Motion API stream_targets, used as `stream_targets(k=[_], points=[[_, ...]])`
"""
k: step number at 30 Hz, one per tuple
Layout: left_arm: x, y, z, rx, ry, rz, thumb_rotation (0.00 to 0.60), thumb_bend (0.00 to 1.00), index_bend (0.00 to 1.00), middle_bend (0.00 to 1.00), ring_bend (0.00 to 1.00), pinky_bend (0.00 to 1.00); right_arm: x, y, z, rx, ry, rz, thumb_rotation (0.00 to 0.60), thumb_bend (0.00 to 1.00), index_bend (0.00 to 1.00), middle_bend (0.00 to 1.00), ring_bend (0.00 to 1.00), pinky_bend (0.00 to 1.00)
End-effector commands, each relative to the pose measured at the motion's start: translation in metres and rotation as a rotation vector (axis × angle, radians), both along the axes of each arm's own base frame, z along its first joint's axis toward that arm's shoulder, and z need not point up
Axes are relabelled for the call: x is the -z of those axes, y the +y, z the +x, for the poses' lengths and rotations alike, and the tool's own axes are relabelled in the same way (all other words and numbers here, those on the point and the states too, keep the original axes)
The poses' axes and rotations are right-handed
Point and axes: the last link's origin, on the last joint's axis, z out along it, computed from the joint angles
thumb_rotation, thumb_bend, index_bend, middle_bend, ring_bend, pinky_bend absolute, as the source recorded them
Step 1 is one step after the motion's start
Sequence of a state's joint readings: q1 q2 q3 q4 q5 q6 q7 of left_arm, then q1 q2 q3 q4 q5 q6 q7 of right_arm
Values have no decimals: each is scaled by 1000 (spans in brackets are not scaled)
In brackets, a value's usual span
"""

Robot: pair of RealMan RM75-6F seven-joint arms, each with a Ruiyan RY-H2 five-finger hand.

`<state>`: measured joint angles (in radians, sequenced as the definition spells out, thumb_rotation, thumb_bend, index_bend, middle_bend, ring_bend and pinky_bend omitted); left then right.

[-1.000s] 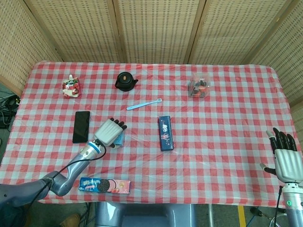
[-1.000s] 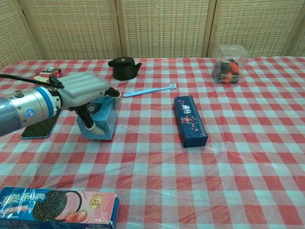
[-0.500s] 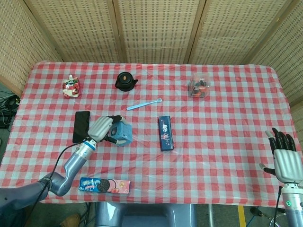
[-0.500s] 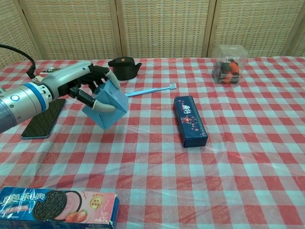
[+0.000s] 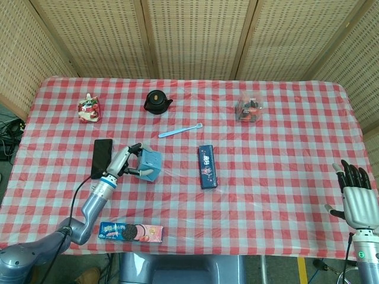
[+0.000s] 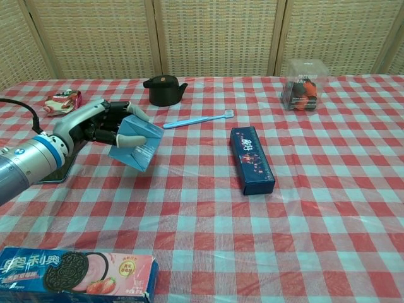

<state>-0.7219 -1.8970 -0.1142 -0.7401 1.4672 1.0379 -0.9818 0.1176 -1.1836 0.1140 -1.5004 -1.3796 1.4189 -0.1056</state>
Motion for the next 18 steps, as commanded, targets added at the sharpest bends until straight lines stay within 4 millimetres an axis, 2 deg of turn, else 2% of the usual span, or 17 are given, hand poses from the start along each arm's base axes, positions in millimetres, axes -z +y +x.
stream_targets(k=[1,3,5,7,9,10,18], points=[[3,-1,-2,4,14,-12,600,0,435,394,436,486,0,0,0,0,0,0,600,0,0,0,0,0],[4,-1,-5,10,47,-20,600,0,390,334,387,464,0,0,0,0,-1,2,600,0,0,0,0,0],[4,-1,-7,19,74,-27,600,0,293,227,283,384,0,0,0,1,-1,2,600,0,0,0,0,0],[5,-2,-10,27,102,-43,600,0,108,69,104,189,0,0,0,1,0,2,600,0,0,0,0,0],[-1,-5,-13,45,106,-43,600,0,6,0,8,39,0,0,0,1,0,0,600,0,0,0,0,0],[-8,-7,-15,56,83,-22,600,0,0,0,0,2,0,0,0,1,-1,-1,600,0,0,0,0,0],[-42,-15,-22,114,27,59,600,0,0,0,0,0,1,1,2,-5,-2,0,600,0,0,0,0,0]])
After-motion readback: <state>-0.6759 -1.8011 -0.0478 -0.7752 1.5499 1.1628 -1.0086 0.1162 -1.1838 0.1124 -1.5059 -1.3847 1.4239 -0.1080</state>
